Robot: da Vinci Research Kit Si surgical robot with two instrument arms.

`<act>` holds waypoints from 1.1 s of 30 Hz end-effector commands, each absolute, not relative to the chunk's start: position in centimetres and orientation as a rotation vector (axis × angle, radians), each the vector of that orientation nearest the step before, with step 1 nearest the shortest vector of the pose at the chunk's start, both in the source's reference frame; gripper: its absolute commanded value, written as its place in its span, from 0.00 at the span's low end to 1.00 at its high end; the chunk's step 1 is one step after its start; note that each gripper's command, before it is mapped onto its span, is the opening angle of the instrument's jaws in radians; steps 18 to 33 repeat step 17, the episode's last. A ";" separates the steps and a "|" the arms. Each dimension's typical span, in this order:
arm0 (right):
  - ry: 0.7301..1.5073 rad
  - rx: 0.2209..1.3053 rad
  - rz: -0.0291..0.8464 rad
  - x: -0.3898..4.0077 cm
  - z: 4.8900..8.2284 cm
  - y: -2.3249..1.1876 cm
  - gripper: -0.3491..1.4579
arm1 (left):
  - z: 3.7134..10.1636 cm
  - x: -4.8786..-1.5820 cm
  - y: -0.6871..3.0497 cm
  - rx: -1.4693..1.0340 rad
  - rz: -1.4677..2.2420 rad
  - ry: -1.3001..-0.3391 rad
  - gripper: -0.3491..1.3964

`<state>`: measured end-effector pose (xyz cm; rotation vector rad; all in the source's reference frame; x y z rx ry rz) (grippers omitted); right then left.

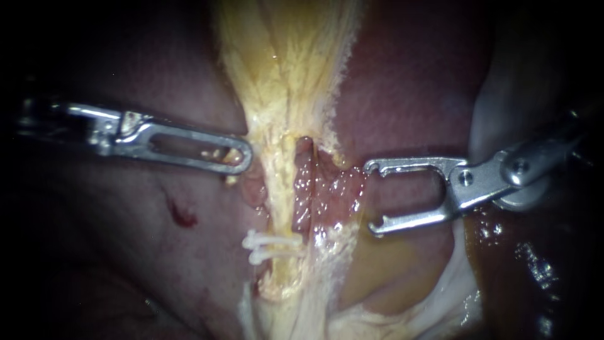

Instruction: Going back second clip left tube

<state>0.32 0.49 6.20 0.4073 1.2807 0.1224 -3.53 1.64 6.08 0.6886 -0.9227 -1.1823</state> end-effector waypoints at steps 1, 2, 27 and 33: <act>1.280 0.407 0.123 0.32 6.21 0.49 0.47 | 6.14 -3.58 1.63 0.688 -1.179 -0.914 0.00; 1.283 0.406 0.125 0.32 6.21 0.48 0.47 | 6.18 -3.61 1.62 0.688 -1.177 -0.909 0.00; 1.290 0.404 0.131 0.31 6.19 0.49 0.47 | 6.34 -3.69 1.62 0.687 -1.169 -0.898 0.00; 1.290 0.404 0.131 0.31 6.19 0.49 0.47 | 6.34 -3.69 1.62 0.687 -1.169 -0.898 0.00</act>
